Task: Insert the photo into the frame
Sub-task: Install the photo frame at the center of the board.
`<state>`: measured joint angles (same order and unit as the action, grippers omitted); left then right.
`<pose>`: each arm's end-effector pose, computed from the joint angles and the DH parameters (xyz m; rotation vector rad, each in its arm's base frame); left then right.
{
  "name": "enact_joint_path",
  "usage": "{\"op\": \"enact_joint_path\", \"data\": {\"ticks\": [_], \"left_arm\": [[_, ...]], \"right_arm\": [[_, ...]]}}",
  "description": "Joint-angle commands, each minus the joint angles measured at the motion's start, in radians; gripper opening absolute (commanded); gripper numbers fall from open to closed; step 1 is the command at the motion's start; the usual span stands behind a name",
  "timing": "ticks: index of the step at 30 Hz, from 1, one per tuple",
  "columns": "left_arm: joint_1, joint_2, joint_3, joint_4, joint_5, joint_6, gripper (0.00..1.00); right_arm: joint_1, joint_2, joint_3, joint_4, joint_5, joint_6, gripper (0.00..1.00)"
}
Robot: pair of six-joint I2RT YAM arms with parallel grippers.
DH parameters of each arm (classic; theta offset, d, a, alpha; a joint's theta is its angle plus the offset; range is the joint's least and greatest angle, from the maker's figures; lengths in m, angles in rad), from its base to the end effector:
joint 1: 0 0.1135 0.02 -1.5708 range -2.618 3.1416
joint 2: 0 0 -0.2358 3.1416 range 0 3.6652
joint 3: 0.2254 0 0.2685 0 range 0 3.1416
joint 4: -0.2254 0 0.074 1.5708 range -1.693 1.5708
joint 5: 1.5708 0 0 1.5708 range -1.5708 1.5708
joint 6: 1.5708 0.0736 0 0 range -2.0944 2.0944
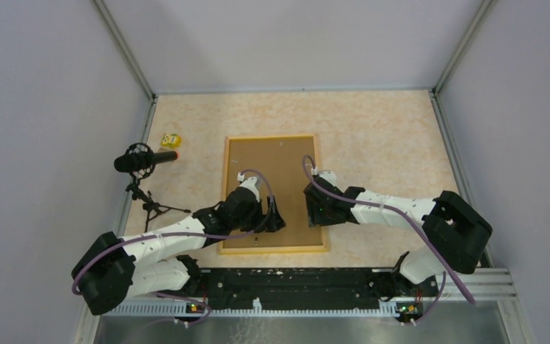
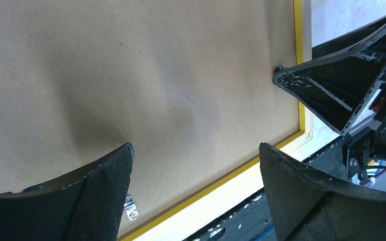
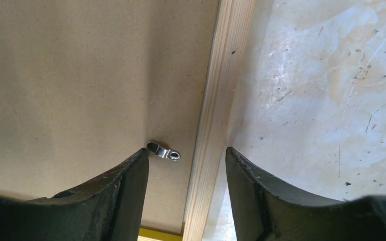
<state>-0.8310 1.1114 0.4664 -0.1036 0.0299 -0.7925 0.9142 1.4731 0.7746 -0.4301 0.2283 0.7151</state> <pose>0.1796 -0.2000 0.1150 0.0638 2.4756 -0.8087 0.1953 0.2261 0.0942 -0.1966 2.6599 0.2262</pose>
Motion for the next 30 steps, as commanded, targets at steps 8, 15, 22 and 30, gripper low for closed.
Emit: {"op": "enact_joint_path", "data": {"ticks": [8, 15, 22, 30], "left_arm": [[0.005, -0.002, -0.037, 0.077, 0.005, -0.029, 0.96], [0.006, 0.004, -0.048, 0.079, 0.025, -0.037, 0.97], [0.006, 0.004, -0.060, 0.077, 0.036, -0.042, 0.97], [0.005, -0.002, -0.065, 0.080, 0.038, -0.047, 0.97]], "right_arm": [[0.014, 0.048, 0.030, 0.005, 0.083, 0.001, 0.52], [0.013, 0.024, 0.007, -0.016, 0.142, 0.109, 0.34], [0.014, 0.020, -0.015, -0.023, 0.170, 0.180, 0.23], [0.020, 0.014, -0.023, -0.066, 0.163, 0.286, 0.00]]}}
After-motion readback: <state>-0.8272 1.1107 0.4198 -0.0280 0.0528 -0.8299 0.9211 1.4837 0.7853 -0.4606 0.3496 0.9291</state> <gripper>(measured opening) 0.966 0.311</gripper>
